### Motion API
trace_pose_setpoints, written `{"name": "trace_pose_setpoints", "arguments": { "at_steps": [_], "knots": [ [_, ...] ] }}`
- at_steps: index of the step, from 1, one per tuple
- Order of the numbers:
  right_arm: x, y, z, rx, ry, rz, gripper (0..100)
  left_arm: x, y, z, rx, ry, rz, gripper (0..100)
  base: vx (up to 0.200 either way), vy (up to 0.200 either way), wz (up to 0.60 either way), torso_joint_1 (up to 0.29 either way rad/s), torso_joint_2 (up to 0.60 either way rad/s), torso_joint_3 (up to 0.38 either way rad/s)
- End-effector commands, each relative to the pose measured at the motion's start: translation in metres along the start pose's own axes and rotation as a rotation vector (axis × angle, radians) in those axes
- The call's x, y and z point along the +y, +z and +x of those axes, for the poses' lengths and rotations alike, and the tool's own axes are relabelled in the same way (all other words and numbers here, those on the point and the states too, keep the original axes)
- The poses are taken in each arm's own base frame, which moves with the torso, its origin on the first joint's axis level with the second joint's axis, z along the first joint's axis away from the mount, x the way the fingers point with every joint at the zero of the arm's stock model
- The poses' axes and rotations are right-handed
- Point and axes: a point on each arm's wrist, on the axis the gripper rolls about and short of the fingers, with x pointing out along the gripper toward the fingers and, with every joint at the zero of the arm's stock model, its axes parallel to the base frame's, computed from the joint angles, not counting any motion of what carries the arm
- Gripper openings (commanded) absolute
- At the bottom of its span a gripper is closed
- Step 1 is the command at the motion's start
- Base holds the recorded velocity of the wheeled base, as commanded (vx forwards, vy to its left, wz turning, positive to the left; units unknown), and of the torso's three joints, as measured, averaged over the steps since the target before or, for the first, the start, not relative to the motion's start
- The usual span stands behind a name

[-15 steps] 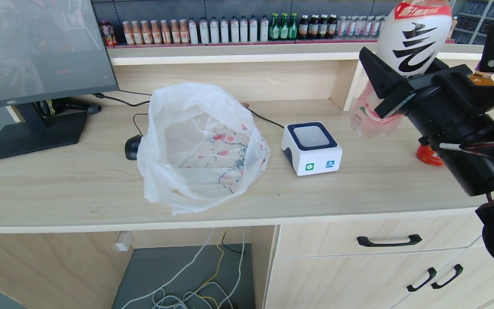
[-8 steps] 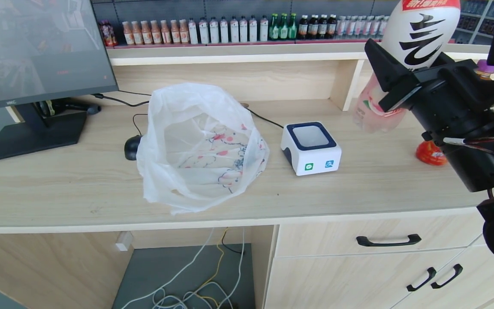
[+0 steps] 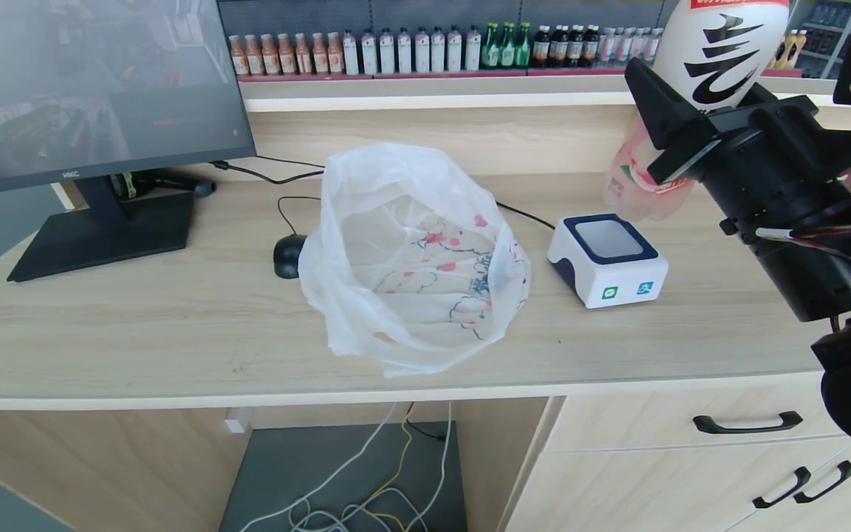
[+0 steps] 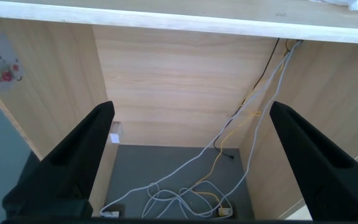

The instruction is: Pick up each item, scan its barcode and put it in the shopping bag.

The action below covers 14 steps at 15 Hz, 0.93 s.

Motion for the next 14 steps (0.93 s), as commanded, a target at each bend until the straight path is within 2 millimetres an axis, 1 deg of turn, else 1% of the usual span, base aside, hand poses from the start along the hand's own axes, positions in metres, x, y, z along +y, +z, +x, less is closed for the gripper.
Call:
{"name": "trace_pose_setpoints", "arguments": {
  "at_steps": [1, 3, 5, 7, 9, 11, 13, 14],
  "knots": [
    [0.005, -0.003, 0.001, 0.006, 0.012, 0.009, 0, 0.0, 0.0, 0.0, -0.001, 0.001, 0.0, 100, 0.0, 0.2, 0.0, 0.007, 0.0, 0.002],
    [0.006, -0.004, 0.001, 0.006, 0.017, 0.013, 0, 0.0, 0.0, 0.0, -0.001, 0.001, 0.0, 100, 0.0, 0.2, 0.0, 0.005, 0.0, 0.005],
    [0.009, -0.01, 0.004, 0.013, 0.022, 0.015, 0, 0.0, 0.0, 0.0, -0.001, 0.001, 0.0, 100, 0.0, 0.2, 0.0, 0.002, 0.0, 0.002],
    [0.015, -0.01, 0.007, 0.008, 0.034, 0.027, 0, 0.0, 0.0, 0.0, -0.001, 0.001, 0.001, 100, 0.0, 0.2, 0.0, 0.002, 0.0, 0.0],
    [0.022, -0.008, 0.006, 0.003, 0.052, 0.042, 0, 0.0, 0.0, 0.0, -0.001, 0.001, 0.003, 100, 0.0, 0.0, 0.0, 0.0, 0.0, 0.0],
    [0.023, -0.008, 0.007, 0.001, 0.054, 0.044, 0, 0.0, 0.0, 0.0, -0.001, 0.001, 0.004, 100, 0.0, 0.0, 0.0, 0.0, 0.0, 0.0],
    [0.026, -0.012, 0.009, 0.008, 0.06, 0.049, 0, 0.0, 0.0, 0.0, -0.001, 0.001, 0.004, 100, 0.0, 0.0, 0.0, 0.0, 0.0, 0.0],
    [0.032, -0.015, 0.013, 0.003, 0.073, 0.058, 0, 0.0, 0.0, 0.0, -0.001, 0.001, 0.004, 100, 0.0, 0.0, 0.0, 0.0, 0.0, 0.0]
  ]
}}
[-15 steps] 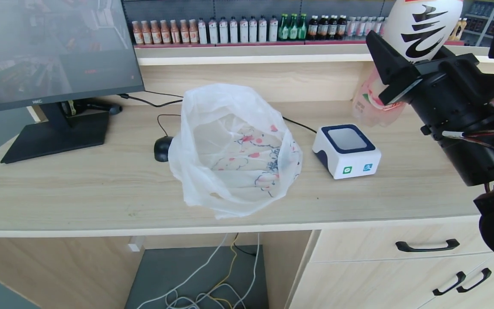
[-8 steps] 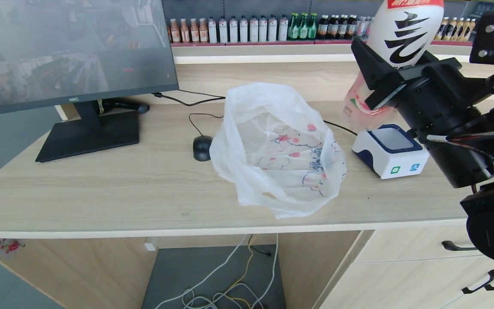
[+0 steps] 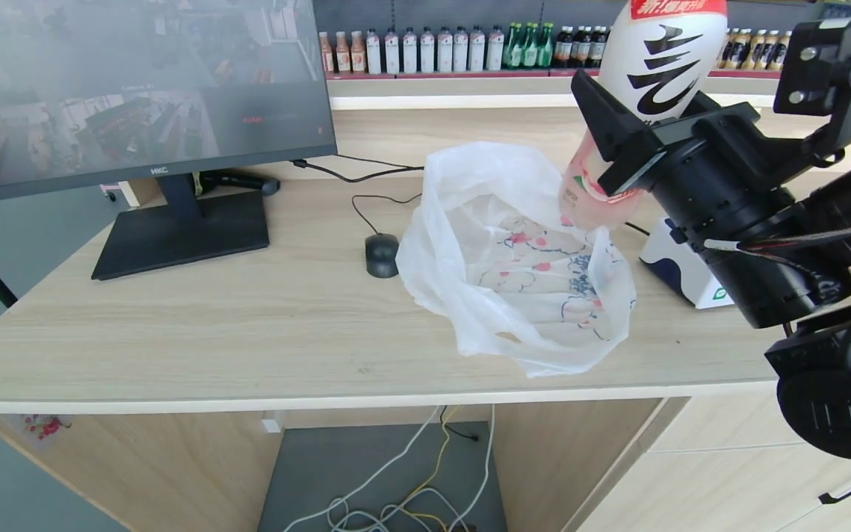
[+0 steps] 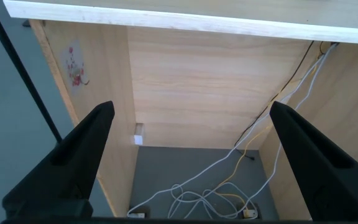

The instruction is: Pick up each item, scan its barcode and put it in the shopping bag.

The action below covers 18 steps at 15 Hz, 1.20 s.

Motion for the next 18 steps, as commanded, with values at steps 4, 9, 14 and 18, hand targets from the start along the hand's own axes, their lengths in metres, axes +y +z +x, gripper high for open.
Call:
{"name": "trace_pose_setpoints", "arguments": {
  "at_steps": [4, 9, 14, 18],
  "knots": [
    [0.031, -0.024, 0.013, 0.022, 0.067, 0.05, 0, 0.0, 0.0, 0.0, -0.001, 0.0, 0.0, 100, 0.0, 0.0, 0.0, 0.0, 0.0, 0.0],
    [0.049, -0.054, 0.028, 0.043, 0.079, 0.096, 0, 0.0, 0.0, 0.0, -0.001, 0.0, 0.0, 100, 0.0, 0.0, 0.0, 0.0, 0.0, 0.0],
    [0.051, -0.069, 0.037, 0.05, 0.061, 0.102, 0, 0.0, 0.0, 0.0, -0.001, 0.0, 0.0, 100, 0.0, 0.0, 0.0, 0.0, 0.0, 0.0],
    [0.048, -0.078, 0.037, 0.067, 0.051, 0.091, 0, 0.0, 0.0, 0.0, -0.001, 0.0, 0.0, 100, 0.0, 0.0, 0.0, 0.0, 0.0, 0.0]
  ]
}}
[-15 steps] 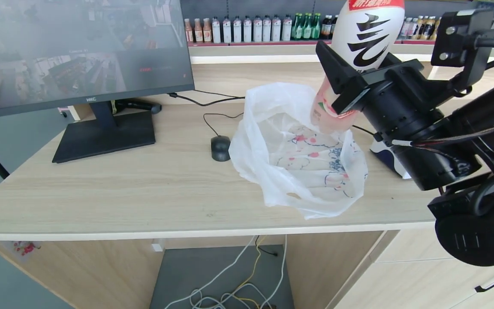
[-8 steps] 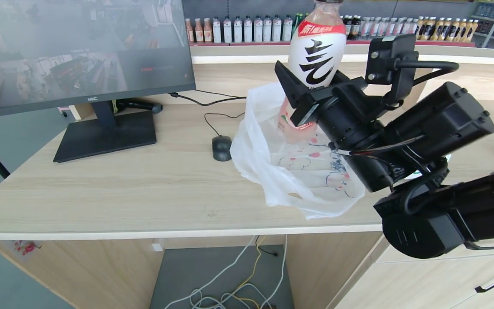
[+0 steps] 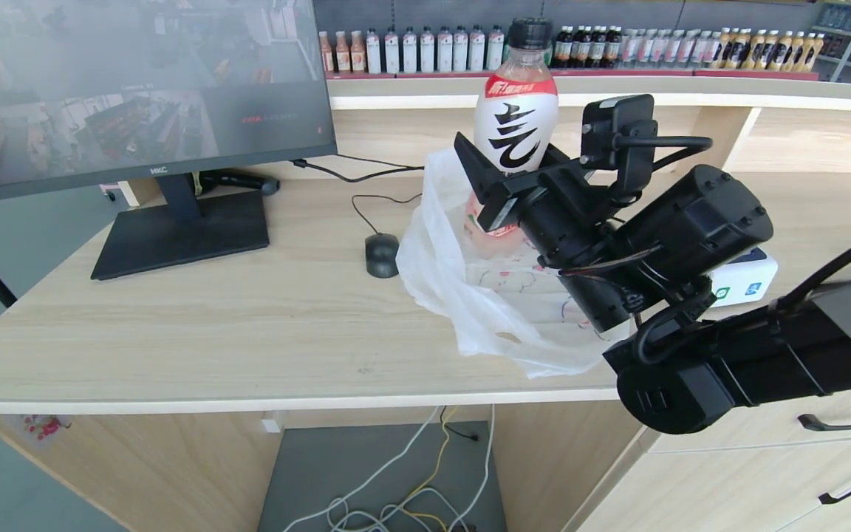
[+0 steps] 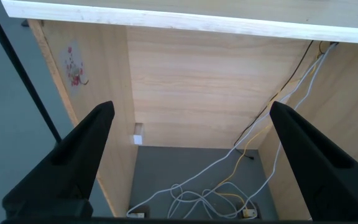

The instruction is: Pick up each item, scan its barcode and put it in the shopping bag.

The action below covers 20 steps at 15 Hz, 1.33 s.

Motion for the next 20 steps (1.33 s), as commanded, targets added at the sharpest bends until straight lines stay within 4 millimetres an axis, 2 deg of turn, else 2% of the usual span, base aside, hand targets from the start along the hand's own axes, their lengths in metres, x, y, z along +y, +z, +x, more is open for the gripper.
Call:
{"name": "trace_pose_setpoints", "arguments": {
  "at_steps": [1, 5, 15, 20],
  "knots": [
    [-0.003, -0.008, 0.0, 0.015, -0.008, -0.007, 0, 0.0, 0.0, 0.0, -0.001, 0.001, 0.0, 100, 0.0, 0.0, 0.0, 0.0, 0.0, 0.0],
    [-0.008, -0.015, 0.0, 0.03, -0.019, -0.017, 0, 0.0, 0.0, 0.0, -0.001, 0.001, 0.0, 100, 0.0, 0.0, 0.0, 0.0, 0.0, 0.0],
    [-0.01, -0.052, -0.003, 0.102, -0.023, -0.012, 0, 0.0, 0.0, 0.0, -0.001, 0.001, 0.0, 100, 0.0, 0.0, 0.0, 0.0, 0.0, 0.0],
    [-0.013, -0.06, -0.006, 0.127, -0.032, -0.016, 0, 0.0, 0.0, 0.0, -0.001, 0.001, 0.0, 100, 0.0, 0.0, 0.0, 0.0, 0.0, 0.0]
  ]
}}
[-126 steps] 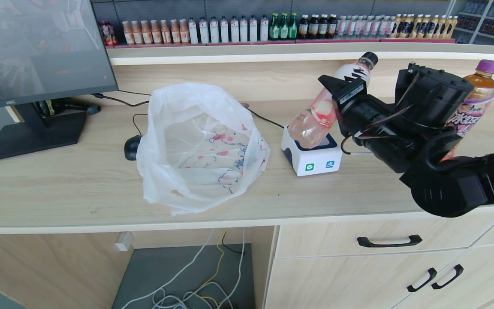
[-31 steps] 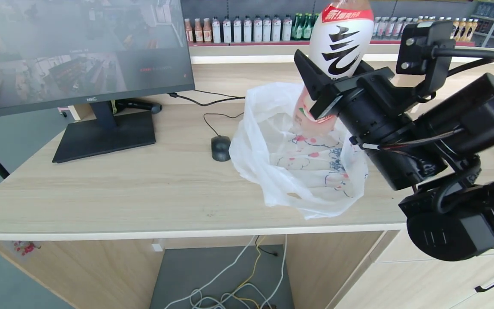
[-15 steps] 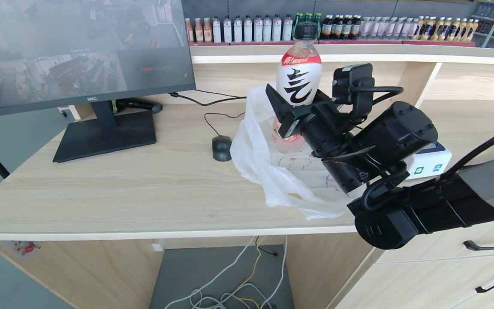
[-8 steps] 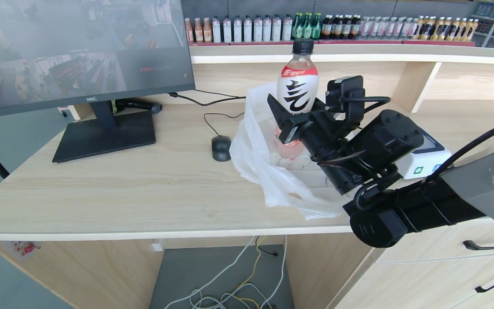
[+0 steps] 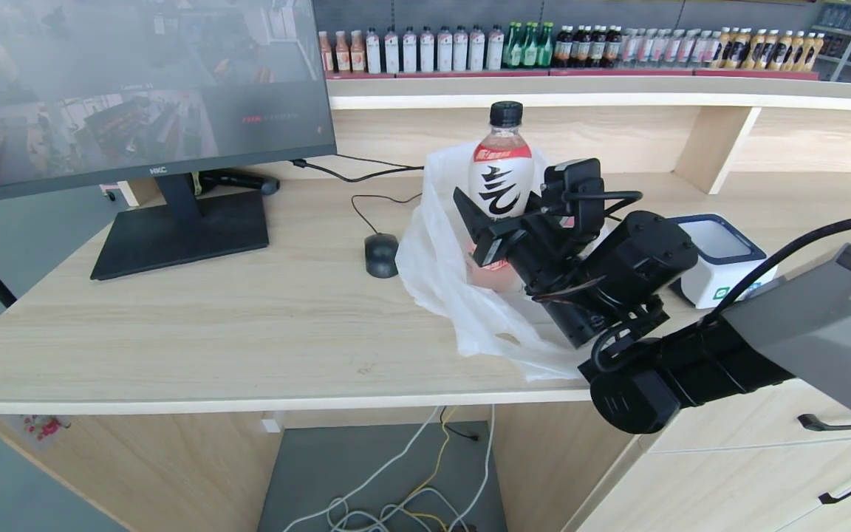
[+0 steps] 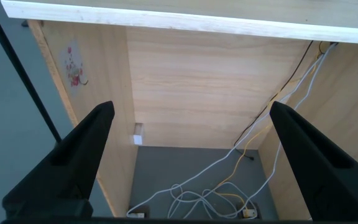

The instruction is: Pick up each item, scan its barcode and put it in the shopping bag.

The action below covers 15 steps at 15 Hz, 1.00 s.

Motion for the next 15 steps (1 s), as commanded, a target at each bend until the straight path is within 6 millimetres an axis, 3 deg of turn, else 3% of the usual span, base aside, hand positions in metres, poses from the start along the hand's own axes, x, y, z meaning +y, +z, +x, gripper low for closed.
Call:
{"name": "trace_pose_setpoints", "arguments": {
  "at_steps": [1, 15],
  "knots": [
    [0.0, -0.005, -0.001, 0.013, 0.001, 0.0, 0, 0.0, 0.0, 0.0, -0.001, 0.001, 0.0, 100, 0.0, 0.0, 0.0, 0.0, 0.0, 0.0],
    [0.002, -0.021, -0.007, 0.065, 0.004, 0.017, 0, 0.0, 0.0, 0.0, -0.001, 0.001, 0.0, 100, 0.0, 0.0, 0.0, 0.0, 0.0, 0.0]
  ]
}}
